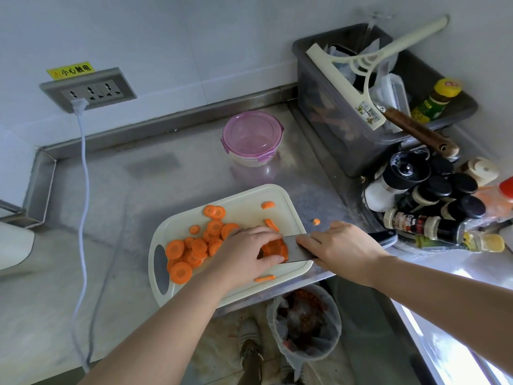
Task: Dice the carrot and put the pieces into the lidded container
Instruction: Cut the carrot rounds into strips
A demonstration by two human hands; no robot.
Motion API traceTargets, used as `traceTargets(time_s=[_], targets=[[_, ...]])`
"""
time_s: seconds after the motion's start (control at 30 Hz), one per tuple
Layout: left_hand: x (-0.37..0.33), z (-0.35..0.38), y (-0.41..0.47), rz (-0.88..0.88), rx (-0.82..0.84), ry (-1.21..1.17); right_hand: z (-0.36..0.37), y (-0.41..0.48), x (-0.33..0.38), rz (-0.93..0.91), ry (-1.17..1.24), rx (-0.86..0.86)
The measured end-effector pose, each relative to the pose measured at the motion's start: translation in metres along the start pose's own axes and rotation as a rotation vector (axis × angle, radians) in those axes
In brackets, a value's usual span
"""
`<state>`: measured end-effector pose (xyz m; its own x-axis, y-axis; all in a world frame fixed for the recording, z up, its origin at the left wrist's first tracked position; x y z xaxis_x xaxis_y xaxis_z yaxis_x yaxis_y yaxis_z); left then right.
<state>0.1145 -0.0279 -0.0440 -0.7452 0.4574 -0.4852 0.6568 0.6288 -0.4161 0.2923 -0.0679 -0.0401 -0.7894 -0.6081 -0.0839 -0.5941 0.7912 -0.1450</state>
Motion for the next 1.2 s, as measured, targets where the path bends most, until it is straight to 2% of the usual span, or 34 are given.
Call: traceTargets(time_s=[0.33, 0.6, 0.73, 0.8, 0.93, 1.07, 1.13, 1.2], targets=[[0.011, 0.015, 0.001, -0.027, -0.016, 0.021, -0.006, -0.009, -0.003, -0.147, -0.080, 0.148], [0.011, 0.014, 0.010, -0.048, -0.057, 0.186, -0.008, -0.022, -0.011, -0.143, -0.059, 0.213], [0.010, 0.012, 0.013, -0.044, -0.057, 0.233, -0.017, -0.029, -0.017, -0.120, -0.029, 0.183], [0.012, 0.011, 0.012, -0.041, -0.066, 0.166, -0.021, -0.034, -0.021, -0.109, -0.002, 0.131], [0.029, 0.000, 0.003, -0.083, -0.238, -0.141, -0.027, -0.044, -0.030, -0.009, 0.118, 0.131], [0.040, -0.007, -0.016, -0.237, -0.401, -0.163, -0.034, -0.046, -0.032, 0.216, 0.259, 0.195], [0.034, -0.004, -0.024, -0.245, -0.388, -0.109, -0.030, -0.044, -0.030, 0.320, 0.395, 0.207], [0.021, 0.007, -0.028, -0.181, -0.258, -0.003, -0.026, -0.039, -0.027, 0.411, 0.488, 0.170]])
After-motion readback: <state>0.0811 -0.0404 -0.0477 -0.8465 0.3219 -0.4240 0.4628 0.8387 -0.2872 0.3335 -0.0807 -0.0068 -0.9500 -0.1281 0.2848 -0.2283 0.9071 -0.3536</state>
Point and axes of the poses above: each hand's wrist, its own y-axis towards the middle knuckle, its own z-axis out of the palm, x = y × z, the point moved 4 cm from there along y, towards the middle knuckle, and after that the axes turned 13 degrees about x, right-handed, at the moved point
